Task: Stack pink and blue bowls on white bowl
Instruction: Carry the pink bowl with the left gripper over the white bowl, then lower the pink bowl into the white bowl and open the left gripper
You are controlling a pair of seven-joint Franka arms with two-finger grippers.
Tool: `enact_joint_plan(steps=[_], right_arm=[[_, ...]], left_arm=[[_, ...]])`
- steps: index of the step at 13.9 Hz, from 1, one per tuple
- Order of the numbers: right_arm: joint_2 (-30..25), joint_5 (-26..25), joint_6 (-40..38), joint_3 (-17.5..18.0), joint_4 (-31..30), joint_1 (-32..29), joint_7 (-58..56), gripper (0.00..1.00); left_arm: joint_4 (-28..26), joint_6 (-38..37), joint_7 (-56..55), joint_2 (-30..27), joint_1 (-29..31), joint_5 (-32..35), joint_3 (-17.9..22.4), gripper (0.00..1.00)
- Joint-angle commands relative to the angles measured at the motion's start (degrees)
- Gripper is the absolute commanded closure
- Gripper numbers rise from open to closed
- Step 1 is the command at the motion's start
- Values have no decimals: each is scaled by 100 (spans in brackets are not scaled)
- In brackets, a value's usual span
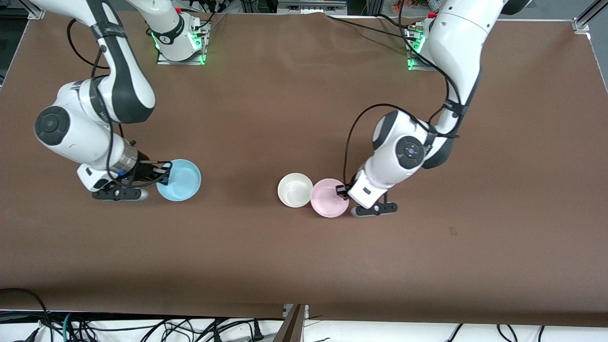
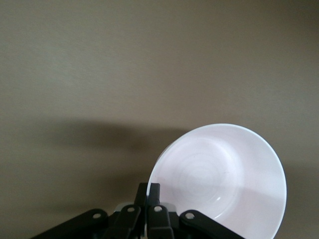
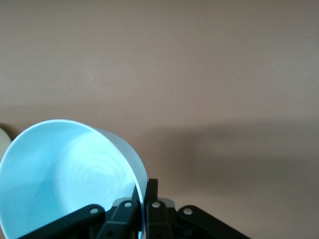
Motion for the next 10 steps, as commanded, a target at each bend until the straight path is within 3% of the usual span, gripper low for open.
enact_joint_plan(steps=[1,5,8,10], right_arm=[[-255,-22,-280,36,38,6,162,100],[-704,-22,-736,71,195,6,144,100],[-775,-31,-2166,141,1038,6,179,100],[-801,-109,-2442,133,1119,6,188,100]], left_arm=[[716,-52,-538,451,-308,341,69,100],[1130,-34,-1155,812,-642,790,69,100],[1087,36,-1173,830,-757,835,69,100],[1060,36,-1164,804,-757,852,69,100]])
